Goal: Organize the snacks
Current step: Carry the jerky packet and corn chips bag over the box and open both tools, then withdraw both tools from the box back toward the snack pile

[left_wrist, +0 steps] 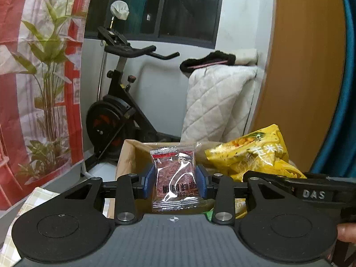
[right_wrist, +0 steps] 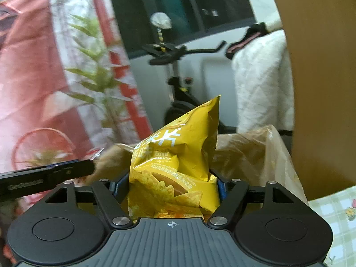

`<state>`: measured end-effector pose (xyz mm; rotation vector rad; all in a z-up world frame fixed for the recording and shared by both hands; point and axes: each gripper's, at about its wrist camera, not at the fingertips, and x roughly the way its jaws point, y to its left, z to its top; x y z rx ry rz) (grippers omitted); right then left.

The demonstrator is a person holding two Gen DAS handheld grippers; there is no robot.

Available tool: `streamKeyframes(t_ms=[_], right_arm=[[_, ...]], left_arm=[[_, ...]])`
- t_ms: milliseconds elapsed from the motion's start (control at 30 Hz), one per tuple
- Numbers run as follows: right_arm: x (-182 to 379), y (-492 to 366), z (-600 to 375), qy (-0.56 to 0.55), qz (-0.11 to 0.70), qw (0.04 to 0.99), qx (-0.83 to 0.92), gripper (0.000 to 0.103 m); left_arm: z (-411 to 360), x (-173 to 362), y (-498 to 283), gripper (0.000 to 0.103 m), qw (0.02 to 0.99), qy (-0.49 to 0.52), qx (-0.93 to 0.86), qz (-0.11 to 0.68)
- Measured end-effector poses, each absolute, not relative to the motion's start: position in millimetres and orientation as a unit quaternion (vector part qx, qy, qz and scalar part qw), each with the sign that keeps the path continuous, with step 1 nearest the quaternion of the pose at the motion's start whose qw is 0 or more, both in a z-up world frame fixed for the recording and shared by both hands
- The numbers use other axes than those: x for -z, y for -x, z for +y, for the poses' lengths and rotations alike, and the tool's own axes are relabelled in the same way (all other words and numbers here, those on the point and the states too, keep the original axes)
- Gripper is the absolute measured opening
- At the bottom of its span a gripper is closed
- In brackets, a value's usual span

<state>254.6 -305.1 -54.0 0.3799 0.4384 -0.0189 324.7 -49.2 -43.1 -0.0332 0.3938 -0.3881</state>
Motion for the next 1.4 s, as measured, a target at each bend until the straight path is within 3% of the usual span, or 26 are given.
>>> streamKeyframes(t_ms=[67,167,433,867,1400], right_arm=[[57,-260,-305,-0.198,0.227,0.953,0.022,0.084],[57,-254,-306,-0.207,0.221,0.953,0.015,0.092],[42,-222,-312,-0.173,0.218,0.96,-0.006,0.092],[32,-148,-304,-0.12,0.203,0.972,-0.023,0.092],[64,-57,-277,-0.115,0.204,0.971,-0.045,0.09]], left_arm=[[-41,44,-322,0.053,0.96,0.02,0.199,0.198],[-33,46,-319,0.059,0.959,0.027,0.2,0.199],[-26,41,-290,0.065,0.959,0.022,0.2,0.199],[-12,41,-222,0.065,0.956,0.02,0.214,0.201],[2,100,-132,0.064,0.951,0.037,0.21,0.222]])
